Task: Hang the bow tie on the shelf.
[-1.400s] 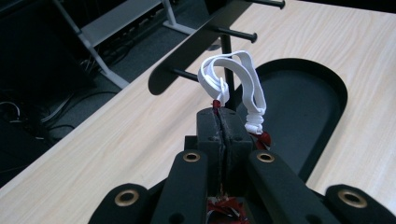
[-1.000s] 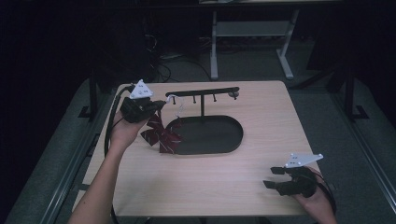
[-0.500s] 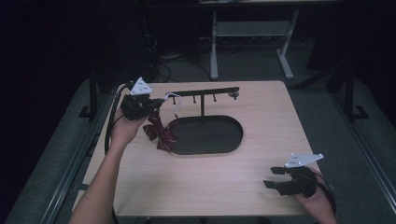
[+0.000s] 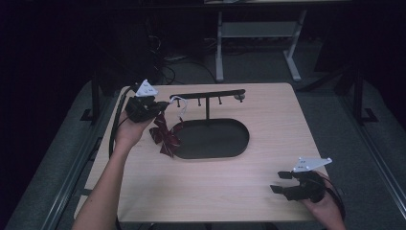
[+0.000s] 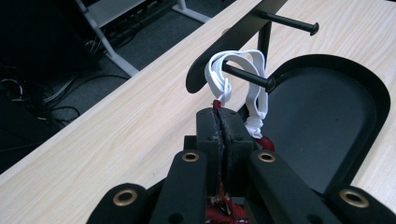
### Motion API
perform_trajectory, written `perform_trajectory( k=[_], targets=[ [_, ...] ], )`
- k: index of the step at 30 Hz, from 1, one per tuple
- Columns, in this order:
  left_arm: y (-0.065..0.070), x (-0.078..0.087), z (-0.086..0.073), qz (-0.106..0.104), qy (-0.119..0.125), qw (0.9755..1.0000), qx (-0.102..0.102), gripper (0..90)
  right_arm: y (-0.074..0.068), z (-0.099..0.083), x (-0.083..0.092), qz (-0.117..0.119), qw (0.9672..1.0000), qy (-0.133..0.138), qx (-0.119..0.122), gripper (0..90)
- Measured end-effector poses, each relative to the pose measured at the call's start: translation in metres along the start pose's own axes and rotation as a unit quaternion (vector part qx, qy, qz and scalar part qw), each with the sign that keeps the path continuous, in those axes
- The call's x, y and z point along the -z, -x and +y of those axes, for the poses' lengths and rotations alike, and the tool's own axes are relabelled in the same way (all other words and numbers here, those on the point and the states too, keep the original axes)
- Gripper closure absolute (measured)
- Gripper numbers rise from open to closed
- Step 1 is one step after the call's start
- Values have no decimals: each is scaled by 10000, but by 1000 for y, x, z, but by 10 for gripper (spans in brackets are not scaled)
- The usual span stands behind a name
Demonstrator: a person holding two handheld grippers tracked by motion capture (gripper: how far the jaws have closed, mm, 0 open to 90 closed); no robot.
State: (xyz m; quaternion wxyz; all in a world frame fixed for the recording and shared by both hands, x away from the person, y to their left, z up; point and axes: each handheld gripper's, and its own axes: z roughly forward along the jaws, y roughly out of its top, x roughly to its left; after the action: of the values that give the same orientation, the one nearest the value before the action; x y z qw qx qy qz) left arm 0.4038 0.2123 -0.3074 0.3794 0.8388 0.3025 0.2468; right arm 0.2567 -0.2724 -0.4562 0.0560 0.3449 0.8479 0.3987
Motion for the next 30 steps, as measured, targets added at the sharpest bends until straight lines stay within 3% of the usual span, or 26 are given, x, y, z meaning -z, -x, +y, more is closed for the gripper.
perform_trajectory(
  k=[30],
  targets=[
    [2, 0, -8, -11, -119, 9999, 17, 794, -2, 0, 0, 14, 10000, -10, -12, 341]
  ],
)
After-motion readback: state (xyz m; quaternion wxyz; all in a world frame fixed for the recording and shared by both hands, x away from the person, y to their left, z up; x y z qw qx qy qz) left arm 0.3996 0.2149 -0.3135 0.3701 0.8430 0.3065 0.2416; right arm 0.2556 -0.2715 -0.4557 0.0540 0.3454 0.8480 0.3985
